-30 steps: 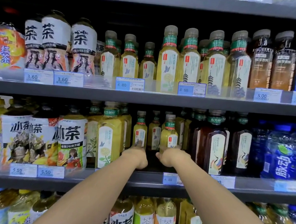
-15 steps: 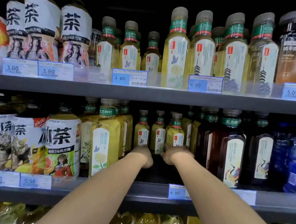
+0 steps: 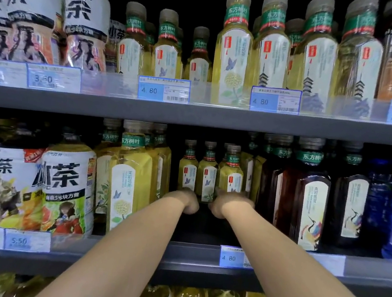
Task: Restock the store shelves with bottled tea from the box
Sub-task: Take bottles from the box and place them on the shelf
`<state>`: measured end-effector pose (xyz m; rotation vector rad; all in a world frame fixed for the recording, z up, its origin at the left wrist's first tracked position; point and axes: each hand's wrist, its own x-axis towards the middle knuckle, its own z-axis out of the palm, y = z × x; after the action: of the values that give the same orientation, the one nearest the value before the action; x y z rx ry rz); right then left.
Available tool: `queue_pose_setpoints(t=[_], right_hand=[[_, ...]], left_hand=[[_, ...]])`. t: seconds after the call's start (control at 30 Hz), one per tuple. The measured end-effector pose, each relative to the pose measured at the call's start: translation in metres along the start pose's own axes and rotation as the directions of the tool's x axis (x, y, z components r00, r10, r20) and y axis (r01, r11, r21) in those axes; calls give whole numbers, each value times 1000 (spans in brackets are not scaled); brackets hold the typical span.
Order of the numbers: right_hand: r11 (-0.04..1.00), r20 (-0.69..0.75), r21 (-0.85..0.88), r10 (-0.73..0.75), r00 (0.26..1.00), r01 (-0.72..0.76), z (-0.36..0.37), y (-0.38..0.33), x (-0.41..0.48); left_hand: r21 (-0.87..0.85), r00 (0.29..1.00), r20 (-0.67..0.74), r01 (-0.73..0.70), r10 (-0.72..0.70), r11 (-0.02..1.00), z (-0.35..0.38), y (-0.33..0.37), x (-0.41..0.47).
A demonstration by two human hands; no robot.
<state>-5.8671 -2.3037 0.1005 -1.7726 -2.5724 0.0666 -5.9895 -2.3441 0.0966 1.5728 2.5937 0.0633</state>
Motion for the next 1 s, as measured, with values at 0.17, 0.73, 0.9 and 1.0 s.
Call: queue_pose_setpoints(t=[0.17,0.73,0.9,1.0], right_hand=[[998,45,-42,57,997,-55,-6,-5,-14],[992,24,-80,-98,995,99,-15,2,-32],[986,-67,60,-150,986,154,-37,27,-105],[966,-126,116,-215,968,229,-34,39,-157]], left_hand=[[11,1000,19,16,-16,1000,3,0,2],[95,993,-52,-97,102,991,-13,9,-60],[53,980,-102,-164,169,985,-22,7,-122],[-11,946,-237,-231,222,973,-14,3,-165]])
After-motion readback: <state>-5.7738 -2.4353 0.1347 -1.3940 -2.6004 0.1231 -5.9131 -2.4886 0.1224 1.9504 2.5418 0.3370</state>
